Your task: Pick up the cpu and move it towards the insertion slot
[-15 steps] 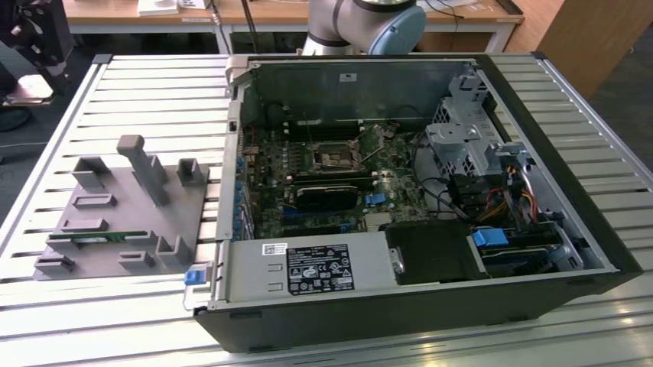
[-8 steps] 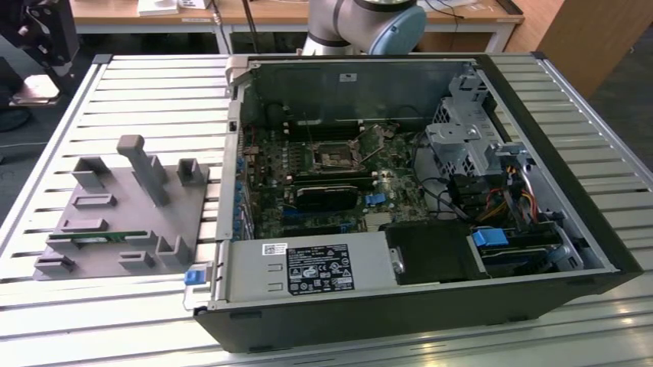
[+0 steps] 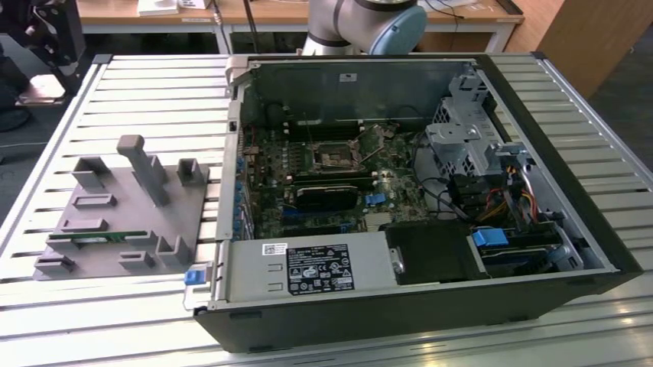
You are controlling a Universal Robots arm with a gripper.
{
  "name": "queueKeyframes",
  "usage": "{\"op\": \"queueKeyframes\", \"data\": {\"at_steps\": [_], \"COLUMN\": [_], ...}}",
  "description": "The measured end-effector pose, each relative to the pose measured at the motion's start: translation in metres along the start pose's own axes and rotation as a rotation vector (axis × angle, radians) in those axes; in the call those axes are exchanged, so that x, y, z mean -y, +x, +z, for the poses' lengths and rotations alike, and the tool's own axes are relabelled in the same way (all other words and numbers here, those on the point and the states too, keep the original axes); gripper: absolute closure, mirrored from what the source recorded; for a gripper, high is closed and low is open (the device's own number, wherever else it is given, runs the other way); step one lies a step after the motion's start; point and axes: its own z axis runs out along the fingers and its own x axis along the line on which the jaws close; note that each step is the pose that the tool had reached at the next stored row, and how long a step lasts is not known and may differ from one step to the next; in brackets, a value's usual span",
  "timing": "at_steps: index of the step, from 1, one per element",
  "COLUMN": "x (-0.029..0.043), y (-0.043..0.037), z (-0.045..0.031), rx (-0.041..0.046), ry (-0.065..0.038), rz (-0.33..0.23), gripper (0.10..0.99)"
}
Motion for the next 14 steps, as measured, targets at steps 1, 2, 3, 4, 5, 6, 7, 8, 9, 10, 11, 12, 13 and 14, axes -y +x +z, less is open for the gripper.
{"op": "queueKeyframes", "data": {"at_steps": [1, 2, 3, 4, 5, 6, 7, 8, 9, 10, 11, 12, 13, 14], "x": [0.0, 0.0, 0.0, 0.0, 0.0, -0.0001, -0.0001, -0.0001, -0.0001, -0.0002, -0.0002, -0.0002, -0.0002, -0.0002], "y": [-0.0007, -0.0015, -0.0023, -0.0033, -0.0042, -0.0051, -0.006, -0.0069, -0.0079, -0.0088, -0.0097, -0.0106, -0.0114, -0.0123], "z": [0.0, 0.0, 0.0, 0.0, 0.0, 0.0, 0.0, 0.0, 0.0, 0.0, 0.0, 0.0, -0.0001, -0.0001], "rx": [0.0, 0.0, 0.0, 0.0, 0.0, 0.0, 0.0, 0.0, 0.0001, 0.0, 0.0, 0.0, 0.0, 0.0], "ry": [0.0, 0.0, 0.0, 0.0, 0.0, 0.0, 0.0, 0.0, 0.0, 0.0, 0.0, 0.0, 0.0, 0.0], "rz": [0.0, 0.0, 0.0, 0.0, 0.0, 0.0, 0.0, 0.0, 0.0, 0.0, 0.0, 0.0, 0.0, 0.0], "gripper": [0.541, 0.541, 0.541, 0.541, 0.541, 0.541, 0.541, 0.541, 0.541, 0.541, 0.541, 0.541, 0.541, 0.541]}}
